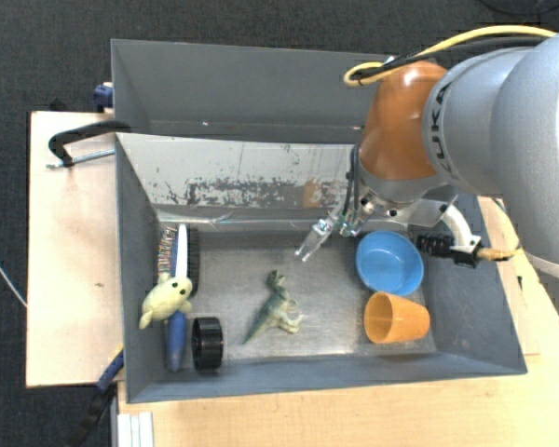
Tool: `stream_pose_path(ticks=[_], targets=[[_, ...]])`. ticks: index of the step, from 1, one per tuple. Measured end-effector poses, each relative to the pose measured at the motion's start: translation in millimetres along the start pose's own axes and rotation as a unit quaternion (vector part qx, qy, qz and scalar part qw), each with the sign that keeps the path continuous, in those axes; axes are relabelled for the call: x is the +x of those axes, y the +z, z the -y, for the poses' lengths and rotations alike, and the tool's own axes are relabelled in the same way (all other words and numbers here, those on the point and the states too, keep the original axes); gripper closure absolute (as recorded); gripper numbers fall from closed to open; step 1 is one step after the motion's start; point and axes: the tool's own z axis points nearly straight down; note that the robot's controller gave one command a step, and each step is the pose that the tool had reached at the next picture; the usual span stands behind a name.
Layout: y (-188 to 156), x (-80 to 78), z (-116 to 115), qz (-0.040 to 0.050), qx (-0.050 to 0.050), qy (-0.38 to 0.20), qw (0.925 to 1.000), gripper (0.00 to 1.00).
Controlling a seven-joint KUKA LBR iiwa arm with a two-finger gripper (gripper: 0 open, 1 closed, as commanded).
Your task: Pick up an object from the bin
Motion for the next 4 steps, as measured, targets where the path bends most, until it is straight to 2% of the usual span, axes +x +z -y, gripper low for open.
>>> stream_pose_path(ticks=[1,2,4], targets=[[29.0,-35.9,46.3,-0.0003,0.0,0.066,0.9978,0.0],[28.0,-34.9,44.5,0.0002,-0.001,0.065,0.9979,1.0],[-69.2,-50.9,48.4,0.0041,-0.005,0.052,0.9986,1.0]])
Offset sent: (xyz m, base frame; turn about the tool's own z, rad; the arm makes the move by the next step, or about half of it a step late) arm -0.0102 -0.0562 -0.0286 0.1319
